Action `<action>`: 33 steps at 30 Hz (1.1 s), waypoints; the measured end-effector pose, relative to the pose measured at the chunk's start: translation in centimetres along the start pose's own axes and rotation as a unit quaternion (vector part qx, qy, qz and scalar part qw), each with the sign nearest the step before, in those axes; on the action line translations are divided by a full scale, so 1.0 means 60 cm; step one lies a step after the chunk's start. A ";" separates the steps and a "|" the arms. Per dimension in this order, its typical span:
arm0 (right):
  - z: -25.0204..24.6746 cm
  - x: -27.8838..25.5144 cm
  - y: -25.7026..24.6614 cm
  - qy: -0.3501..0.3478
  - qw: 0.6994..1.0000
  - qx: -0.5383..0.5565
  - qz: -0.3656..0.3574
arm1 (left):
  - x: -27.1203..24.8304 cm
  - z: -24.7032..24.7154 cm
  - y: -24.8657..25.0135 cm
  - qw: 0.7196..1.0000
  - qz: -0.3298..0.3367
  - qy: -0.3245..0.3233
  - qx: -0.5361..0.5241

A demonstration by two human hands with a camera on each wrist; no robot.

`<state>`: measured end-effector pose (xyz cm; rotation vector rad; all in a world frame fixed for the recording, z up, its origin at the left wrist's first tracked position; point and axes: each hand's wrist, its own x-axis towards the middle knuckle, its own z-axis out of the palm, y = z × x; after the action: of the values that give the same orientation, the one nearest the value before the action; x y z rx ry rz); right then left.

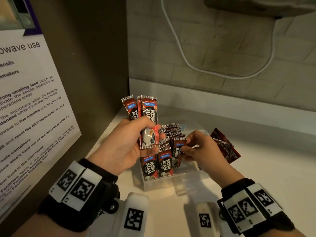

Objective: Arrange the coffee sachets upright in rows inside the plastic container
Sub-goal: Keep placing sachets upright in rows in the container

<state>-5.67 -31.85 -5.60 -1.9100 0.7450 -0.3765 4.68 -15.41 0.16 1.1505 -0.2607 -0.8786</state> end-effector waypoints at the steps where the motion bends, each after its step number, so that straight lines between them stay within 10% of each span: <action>1: 0.000 0.000 0.001 0.001 1.000 0.000 0.002 | -0.001 0.002 -0.002 1.000 0.000 -0.004 0.002; 9: -0.013 -0.025 -0.036 0.105 0.992 0.034 -0.064 | -0.003 0.013 -0.014 0.999 -0.002 -0.017 0.038; 18: -0.019 -0.058 -0.108 0.010 0.983 0.107 -0.149 | -0.008 0.028 -0.029 0.989 0.014 -0.042 0.138; 23: -0.046 -0.053 -0.108 0.076 0.974 0.161 -0.142 | -0.008 0.022 -0.014 0.997 0.006 -0.024 0.068; 33: -0.039 -0.020 -0.024 -0.036 0.990 -0.135 -0.029 | 0.000 0.008 -0.003 0.999 0.026 0.020 0.014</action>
<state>-7.43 -32.29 -3.18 -2.1915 0.7216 -0.2505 4.32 -15.73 0.21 1.1808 -0.2696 -0.8077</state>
